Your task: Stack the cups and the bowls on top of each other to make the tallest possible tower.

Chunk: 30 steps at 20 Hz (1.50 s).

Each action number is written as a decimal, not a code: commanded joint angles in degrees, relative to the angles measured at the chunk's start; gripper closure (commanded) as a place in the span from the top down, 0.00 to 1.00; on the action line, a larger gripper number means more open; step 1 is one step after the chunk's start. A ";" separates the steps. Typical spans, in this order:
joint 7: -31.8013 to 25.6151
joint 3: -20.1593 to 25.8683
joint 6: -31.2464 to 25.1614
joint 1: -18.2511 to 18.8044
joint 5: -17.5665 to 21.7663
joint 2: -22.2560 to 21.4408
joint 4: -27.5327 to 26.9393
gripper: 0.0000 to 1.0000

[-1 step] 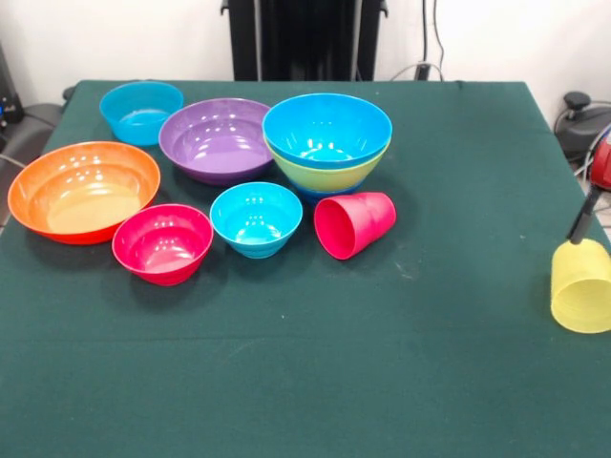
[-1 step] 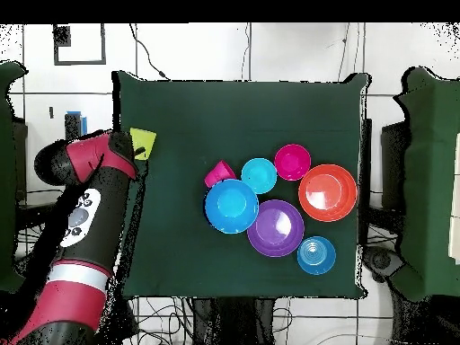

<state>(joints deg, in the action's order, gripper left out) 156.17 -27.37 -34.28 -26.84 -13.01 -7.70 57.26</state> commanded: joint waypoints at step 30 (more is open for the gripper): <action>-5.89 1.76 -5.19 2.91 6.57 -6.04 7.21 1.00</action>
<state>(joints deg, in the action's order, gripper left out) 156.17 -29.85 -37.43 -26.43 -12.44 -14.30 58.78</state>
